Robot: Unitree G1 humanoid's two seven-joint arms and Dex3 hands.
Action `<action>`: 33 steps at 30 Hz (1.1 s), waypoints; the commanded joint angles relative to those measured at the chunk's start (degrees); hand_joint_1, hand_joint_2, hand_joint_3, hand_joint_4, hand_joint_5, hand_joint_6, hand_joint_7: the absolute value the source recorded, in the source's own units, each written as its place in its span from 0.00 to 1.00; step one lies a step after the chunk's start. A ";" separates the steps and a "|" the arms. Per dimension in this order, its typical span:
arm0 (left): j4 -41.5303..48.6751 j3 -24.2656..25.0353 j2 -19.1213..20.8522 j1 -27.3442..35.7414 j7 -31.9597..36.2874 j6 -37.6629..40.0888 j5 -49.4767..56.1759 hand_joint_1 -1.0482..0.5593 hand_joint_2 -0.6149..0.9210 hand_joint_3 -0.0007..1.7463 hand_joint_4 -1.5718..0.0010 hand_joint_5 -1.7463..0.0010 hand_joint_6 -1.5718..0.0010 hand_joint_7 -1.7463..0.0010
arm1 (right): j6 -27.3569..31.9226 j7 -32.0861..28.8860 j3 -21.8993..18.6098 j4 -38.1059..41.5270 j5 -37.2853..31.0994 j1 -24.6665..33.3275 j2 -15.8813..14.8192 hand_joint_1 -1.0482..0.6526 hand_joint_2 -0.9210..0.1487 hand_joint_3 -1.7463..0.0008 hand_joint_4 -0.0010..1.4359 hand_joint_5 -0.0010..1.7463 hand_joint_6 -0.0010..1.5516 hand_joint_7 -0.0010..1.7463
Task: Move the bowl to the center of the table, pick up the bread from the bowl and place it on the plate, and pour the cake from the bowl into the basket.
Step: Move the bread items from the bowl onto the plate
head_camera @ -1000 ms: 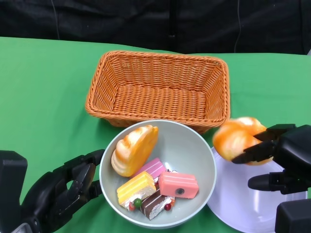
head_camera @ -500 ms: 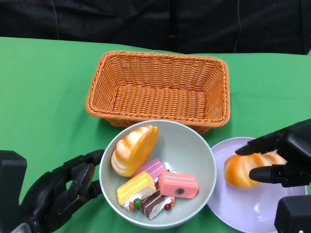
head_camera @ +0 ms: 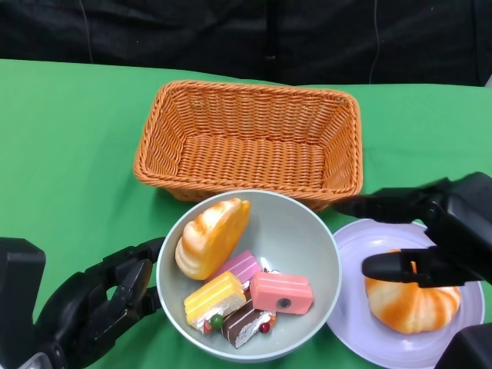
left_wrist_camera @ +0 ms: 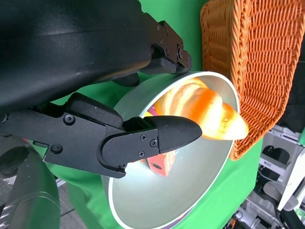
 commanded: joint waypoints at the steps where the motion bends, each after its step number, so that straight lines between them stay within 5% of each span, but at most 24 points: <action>1: 0.26 -0.02 0.35 -0.35 -0.24 -0.11 -0.02 0.19 1.00 0.35 0.93 0.63 0.81 1.00 | -1.21 -0.01 1.13 -0.17 0.69 -2.24 1.11 0.27 0.00 0.92 0.69 0.04 0.46 0.01; 15: 1.25 -0.05 -0.20 -0.78 0.00 -0.41 0.28 0.19 1.00 0.34 0.94 0.62 0.81 1.00 | -2.28 -0.50 11.39 7.08 -5.67 -10.46 8.91 0.35 0.05 0.99 0.59 0.02 0.42 0.00; 33: -0.58 -2.27 1.19 -0.03 -1.55 1.29 -0.03 0.19 1.00 0.33 0.92 0.61 0.79 0.99 | 0.42 -5.40 18.53 18.51 -14.09 -17.54 14.54 0.35 0.00 0.99 0.45 0.00 0.36 0.00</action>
